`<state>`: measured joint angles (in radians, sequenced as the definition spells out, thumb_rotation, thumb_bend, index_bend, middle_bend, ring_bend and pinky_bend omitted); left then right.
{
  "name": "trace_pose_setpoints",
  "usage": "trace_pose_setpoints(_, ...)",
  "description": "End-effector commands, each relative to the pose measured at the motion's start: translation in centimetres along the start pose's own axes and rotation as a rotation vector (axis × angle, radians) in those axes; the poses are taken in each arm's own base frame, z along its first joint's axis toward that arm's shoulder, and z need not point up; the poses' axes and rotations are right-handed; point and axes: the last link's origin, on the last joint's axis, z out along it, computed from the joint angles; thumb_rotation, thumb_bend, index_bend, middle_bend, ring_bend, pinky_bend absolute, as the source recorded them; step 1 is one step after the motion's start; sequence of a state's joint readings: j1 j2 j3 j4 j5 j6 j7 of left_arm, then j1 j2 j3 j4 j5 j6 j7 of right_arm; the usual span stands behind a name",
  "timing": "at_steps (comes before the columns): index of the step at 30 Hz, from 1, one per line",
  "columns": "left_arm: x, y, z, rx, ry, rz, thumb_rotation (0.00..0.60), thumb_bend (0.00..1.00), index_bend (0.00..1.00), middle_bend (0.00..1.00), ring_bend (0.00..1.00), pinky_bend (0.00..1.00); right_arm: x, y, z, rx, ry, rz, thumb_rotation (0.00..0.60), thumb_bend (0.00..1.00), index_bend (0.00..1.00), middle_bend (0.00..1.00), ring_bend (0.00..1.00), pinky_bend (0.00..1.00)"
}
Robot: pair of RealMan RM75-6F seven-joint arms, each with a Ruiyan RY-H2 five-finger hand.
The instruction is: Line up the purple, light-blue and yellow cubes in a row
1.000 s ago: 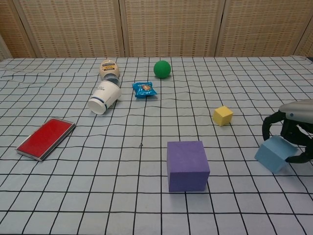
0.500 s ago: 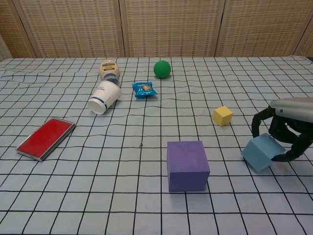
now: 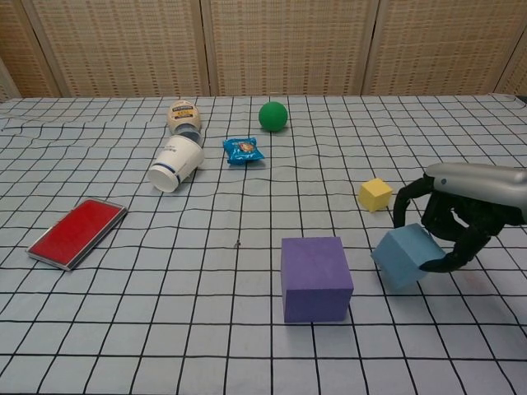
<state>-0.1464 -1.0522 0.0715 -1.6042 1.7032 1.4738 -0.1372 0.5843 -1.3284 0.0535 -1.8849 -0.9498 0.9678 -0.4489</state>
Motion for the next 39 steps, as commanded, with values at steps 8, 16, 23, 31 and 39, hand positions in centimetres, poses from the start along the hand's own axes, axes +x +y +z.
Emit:
trace_pose_setpoints(8,0.2,0.3,-0.3,-0.018,0.004,-0.008,0.6,0.57,0.43,0.41,0.28,0.4,-1.1,-1.9,-1.6,-0.068,0.031,0.014,0.6,0.14,0.58,0.83,0.71,0.86)
trace_pose_setpoints(16,0.2,0.5,-0.4,-0.026,0.0,-0.012,0.6,0.57,0.43,0.41,0.28,0.4,-1.6,-2.4,-2.8,-0.126,0.049,0.054,0.6,0.15,0.59,0.83,0.71,0.86)
trace_pose_setpoints(23,0.3,0.5,-0.6,-0.031,0.002,-0.015,0.6,0.57,0.43,0.41,0.28,0.4,-2.1,-2.5,-2.6,-0.135,0.04,0.085,0.6,0.15,0.59,0.83,0.71,0.86)
trace_pose_setpoints(31,0.2,0.5,-0.5,-0.031,-0.007,-0.015,0.6,0.57,0.43,0.41,0.28,0.4,-2.2,-2.7,-1.3,-0.136,0.044,0.122,0.6,0.15,0.59,0.83,0.71,0.86)
trace_pose_setpoints(39,0.2,0.5,-0.5,-0.031,-0.008,-0.018,0.6,0.57,0.43,0.41,0.28,0.4,-2.6,-3.2,-0.2,-0.121,0.028,0.157,0.6,0.15,0.59,0.83,0.72,0.86)
